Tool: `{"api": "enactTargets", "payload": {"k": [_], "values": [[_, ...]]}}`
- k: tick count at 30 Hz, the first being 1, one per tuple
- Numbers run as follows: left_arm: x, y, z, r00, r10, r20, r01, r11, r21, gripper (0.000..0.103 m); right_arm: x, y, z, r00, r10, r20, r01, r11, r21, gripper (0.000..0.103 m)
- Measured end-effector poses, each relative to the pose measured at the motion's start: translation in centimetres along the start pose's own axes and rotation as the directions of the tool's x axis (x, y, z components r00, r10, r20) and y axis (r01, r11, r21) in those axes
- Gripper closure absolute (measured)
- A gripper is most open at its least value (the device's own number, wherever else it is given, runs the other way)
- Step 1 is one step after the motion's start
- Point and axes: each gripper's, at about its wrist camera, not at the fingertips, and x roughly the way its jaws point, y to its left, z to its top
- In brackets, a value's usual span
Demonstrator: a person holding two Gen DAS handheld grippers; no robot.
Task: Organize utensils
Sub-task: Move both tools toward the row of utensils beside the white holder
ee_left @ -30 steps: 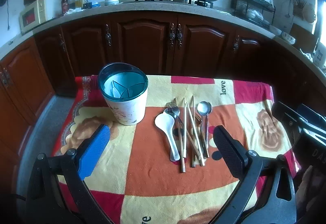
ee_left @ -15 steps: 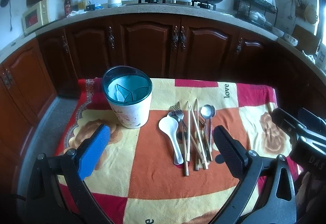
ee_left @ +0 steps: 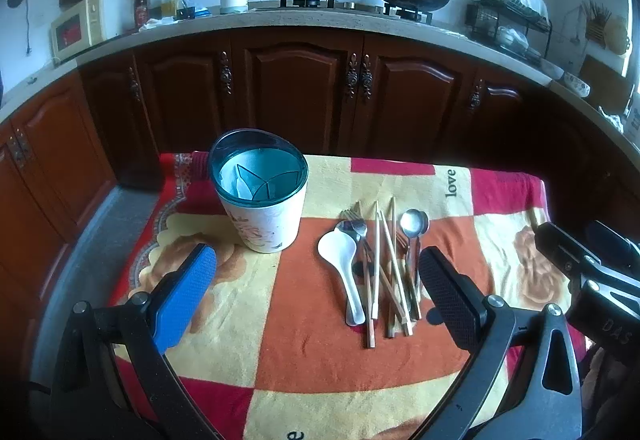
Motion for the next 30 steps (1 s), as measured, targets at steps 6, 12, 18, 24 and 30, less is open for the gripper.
{"api": "enactTargets", "payload": {"k": [6,12,18,24,30], "values": [[0.0,0.0,0.0,1.0,0.005,-0.001,-0.005,1.0,0.0,0.001,0.2,-0.1,-0.1,1.0,-0.002,-0.006,0.002,1.0,0.0,0.009],[0.2,0.0,-0.1,1.0,0.007,0.001,-0.007,1.0,-0.004,0.001,0.5,0.0,-0.2,1.0,-0.011,-0.006,0.011,1.0,-0.008,0.009],[0.4,0.0,-0.1,1.0,0.012,-0.004,-0.012,1.0,-0.007,0.001,0.8,-0.1,-0.3,1.0,-0.01,-0.011,0.01,1.0,-0.016,0.009],[0.8,0.0,-0.1,1.0,0.012,-0.012,-0.012,1.0,-0.002,0.001,1.2,-0.2,-0.4,1.0,-0.011,-0.02,0.01,1.0,-0.011,0.009],[1.5,-0.1,-0.3,0.999,0.007,-0.037,-0.008,1.0,-0.003,0.001,1.7,-0.3,-0.4,0.999,-0.014,-0.032,0.014,1.0,-0.012,0.009]]}}
